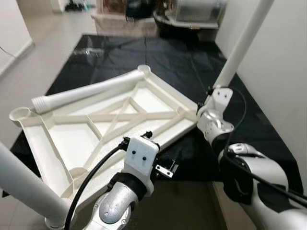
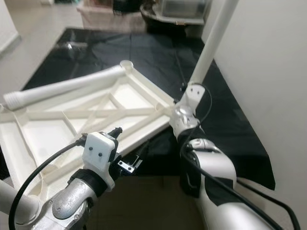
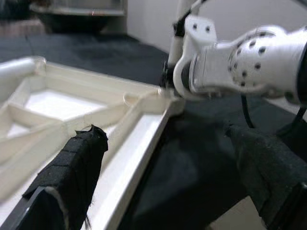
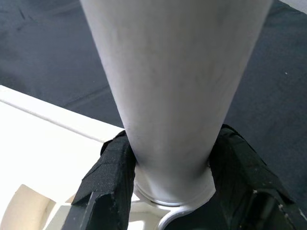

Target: Building children table

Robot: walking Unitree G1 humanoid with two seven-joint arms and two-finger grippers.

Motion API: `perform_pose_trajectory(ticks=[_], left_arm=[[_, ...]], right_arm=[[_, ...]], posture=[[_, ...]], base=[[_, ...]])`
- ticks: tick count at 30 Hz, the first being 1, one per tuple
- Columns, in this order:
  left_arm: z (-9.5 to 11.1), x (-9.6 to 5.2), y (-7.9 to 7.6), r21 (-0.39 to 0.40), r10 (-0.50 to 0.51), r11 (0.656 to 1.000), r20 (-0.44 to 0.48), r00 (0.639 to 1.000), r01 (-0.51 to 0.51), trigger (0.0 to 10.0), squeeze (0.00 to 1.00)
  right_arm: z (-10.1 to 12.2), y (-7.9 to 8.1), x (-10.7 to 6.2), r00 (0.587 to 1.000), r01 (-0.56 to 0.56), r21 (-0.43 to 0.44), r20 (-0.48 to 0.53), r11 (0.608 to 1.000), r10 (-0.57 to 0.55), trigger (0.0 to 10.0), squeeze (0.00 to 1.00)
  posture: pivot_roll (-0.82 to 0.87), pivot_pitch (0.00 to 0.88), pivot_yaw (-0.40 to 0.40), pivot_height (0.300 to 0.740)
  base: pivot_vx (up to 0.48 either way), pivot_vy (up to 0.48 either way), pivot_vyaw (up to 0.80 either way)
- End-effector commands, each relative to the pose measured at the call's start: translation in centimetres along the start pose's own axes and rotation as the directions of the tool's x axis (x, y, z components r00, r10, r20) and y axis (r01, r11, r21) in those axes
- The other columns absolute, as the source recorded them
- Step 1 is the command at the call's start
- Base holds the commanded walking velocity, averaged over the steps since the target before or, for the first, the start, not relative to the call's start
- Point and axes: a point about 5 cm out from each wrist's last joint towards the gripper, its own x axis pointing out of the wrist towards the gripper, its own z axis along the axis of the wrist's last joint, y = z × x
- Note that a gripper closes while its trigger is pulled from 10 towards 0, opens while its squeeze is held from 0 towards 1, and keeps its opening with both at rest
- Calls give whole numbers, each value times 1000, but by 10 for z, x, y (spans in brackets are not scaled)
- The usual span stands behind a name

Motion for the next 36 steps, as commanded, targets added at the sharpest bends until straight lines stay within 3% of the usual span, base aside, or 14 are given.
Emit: perform_pose_trajectory(ticks=[1,11,15,18,24,29,30,34,36], left_arm=[[12,-1,-28,-120,-51,991,26,998,54,10000,0],[11,-10,-39,-156,-57,986,-23,998,52,10000,0],[9,-12,-41,-161,-52,986,-45,998,44,10000,0],[9,-12,-41,-161,-52,986,-45,998,44,10000,0],[8,-12,-41,-152,-55,987,-60,997,45,10000,0],[7,-13,-41,-149,-56,988,-66,996,45,10000,0],[7,-13,-41,-148,-57,988,-67,996,47,10000,0],[7,-12,-41,-146,-59,988,-69,996,49,10000,0],[7,-12,-41,-143,-59,989,-72,996,48,10000,0]], right_arm=[[20,4,-2,998,3,42,63,999,-6,0,0],[42,19,-9,992,8,92,124,996,-19,0,0],[68,22,-13,980,-11,161,200,987,-22,0,0],[68,22,-13,980,-11,161,200,987,-22,0,0],[108,21,-21,946,-51,213,324,976,-21,0,0],[116,20,-23,937,-49,195,347,980,-22,0,0],[112,21,-22,942,-56,164,335,985,-2,10000,0],[100,23,-19,952,-67,100,305,993,33,10000,0],[80,24,-14,962,-67,30,267,997,57,10000,0]], posture=[[51,283,-153,740],[53,309,-171,740],[60,300,-169,740],[60,300,-169,740],[67,269,-163,740],[68,259,-160,740],[66,258,-156,740],[69,255,-156,740],[72,255,-154,740]], base=[[0,0,0],[0,0,0],[0,0,0],[0,0,0],[0,0,0],[0,0,0],[0,0,0],[0,0,0],[0,0,0]])
